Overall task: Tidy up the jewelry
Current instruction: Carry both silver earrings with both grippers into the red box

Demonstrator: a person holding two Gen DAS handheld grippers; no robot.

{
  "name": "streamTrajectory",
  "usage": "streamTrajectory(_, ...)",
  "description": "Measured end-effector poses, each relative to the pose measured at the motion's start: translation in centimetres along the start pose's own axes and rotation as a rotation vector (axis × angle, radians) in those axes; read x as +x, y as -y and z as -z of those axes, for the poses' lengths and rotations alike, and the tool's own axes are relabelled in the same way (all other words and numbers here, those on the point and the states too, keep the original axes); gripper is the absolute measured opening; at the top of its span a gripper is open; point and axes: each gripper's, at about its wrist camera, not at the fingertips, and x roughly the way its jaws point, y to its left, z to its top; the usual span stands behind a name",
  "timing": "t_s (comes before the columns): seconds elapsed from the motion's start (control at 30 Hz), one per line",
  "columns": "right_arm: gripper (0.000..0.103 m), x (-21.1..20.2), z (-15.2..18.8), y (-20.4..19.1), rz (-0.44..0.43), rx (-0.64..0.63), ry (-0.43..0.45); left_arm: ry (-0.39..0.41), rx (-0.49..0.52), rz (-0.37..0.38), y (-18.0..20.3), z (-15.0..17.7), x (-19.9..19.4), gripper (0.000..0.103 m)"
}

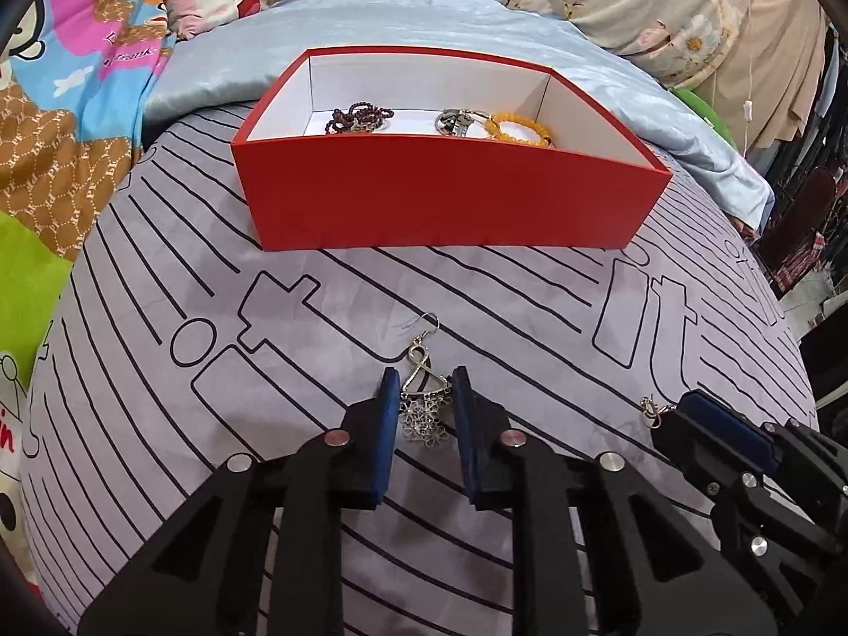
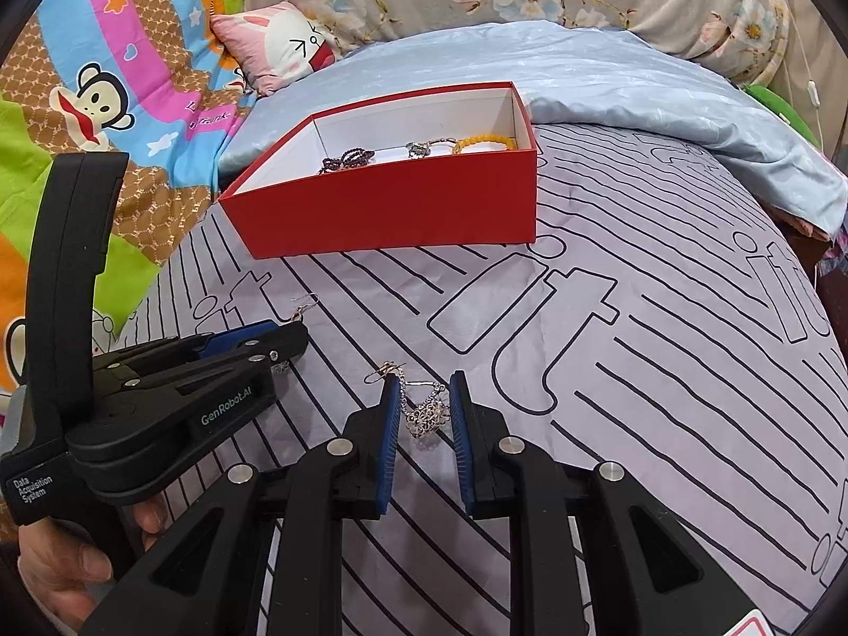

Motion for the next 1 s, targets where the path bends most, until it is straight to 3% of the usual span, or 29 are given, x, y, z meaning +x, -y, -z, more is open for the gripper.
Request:
streamTrajectory(0.57, 0.017, -1.7, -1.7, -0.4, -0.024, -0.01, 0.05, 0.049, -0.021, 0.051, -0.1, -0.7, -3.8, 0.019)
streamTrajectory(1.0, 0.017, -3.7, -5.1, -1.5, -0.058, -0.052, 0.127, 0.13, -0.005, 0.054, 0.2, -3.7, -7.4, 0.019)
